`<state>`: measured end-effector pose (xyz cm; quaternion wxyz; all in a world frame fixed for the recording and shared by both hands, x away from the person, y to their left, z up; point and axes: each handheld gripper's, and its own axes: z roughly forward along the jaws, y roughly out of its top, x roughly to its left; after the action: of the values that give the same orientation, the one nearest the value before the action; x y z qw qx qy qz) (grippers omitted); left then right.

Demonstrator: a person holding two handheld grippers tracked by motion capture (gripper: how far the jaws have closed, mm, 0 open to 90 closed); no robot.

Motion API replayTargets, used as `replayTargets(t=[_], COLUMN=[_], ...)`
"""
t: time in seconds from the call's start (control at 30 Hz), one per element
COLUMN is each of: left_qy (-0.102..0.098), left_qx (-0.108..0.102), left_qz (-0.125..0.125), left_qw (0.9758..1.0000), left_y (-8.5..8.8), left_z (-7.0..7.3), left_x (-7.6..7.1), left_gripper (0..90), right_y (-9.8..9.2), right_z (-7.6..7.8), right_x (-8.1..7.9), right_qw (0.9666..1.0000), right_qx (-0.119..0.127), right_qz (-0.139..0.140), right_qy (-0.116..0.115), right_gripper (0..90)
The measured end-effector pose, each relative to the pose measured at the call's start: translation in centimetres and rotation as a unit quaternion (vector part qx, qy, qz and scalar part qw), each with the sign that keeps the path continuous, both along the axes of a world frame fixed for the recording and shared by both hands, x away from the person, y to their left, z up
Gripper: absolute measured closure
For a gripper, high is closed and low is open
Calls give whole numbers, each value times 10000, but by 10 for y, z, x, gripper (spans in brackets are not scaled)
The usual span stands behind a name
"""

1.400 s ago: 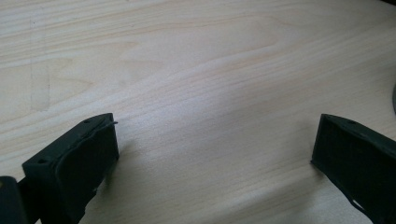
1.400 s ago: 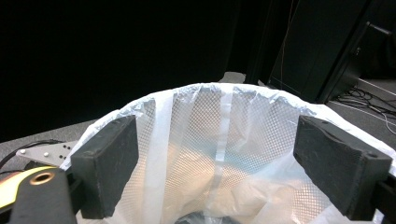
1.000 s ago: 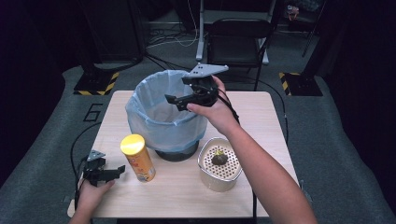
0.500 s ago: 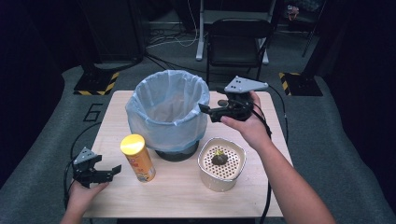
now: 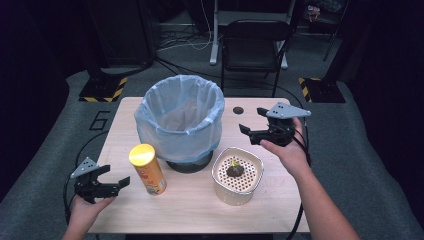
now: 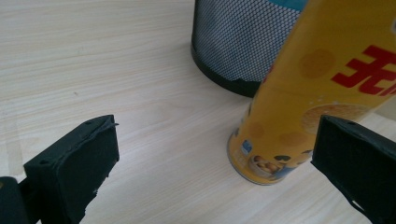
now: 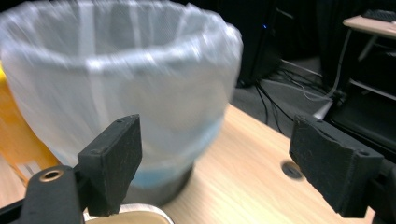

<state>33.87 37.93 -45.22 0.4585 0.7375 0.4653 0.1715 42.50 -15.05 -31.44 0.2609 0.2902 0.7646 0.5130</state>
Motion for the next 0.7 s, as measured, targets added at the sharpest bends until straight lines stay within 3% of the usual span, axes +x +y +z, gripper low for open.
replayTargets(t=[0.27,0.37,0.53,0.7], left_qy=[-100,-150,-159,-127], left_qx=[-154,-208,-298,-204], left_qz=[-429,-534,-670,-770], left_qw=[9989,9982,9972,9967], left_y=[-12,-18,-29,-43], left_z=[7,9,7,-2], left_x=[-21,-26,-22,-10], left_gripper=[2,2,2,3], right_y=[-26,-31,-36,-43], right_z=[-27,-35,-44,-51], right_x=[-3,-3,-5,-6], right_qw=[9995,9990,9987,9982], right_qx=[-25,92,110,189], right_qz=[-295,-396,-443,-507], right_qy=[106,190,239,269], right_gripper=[181,182,182,182])
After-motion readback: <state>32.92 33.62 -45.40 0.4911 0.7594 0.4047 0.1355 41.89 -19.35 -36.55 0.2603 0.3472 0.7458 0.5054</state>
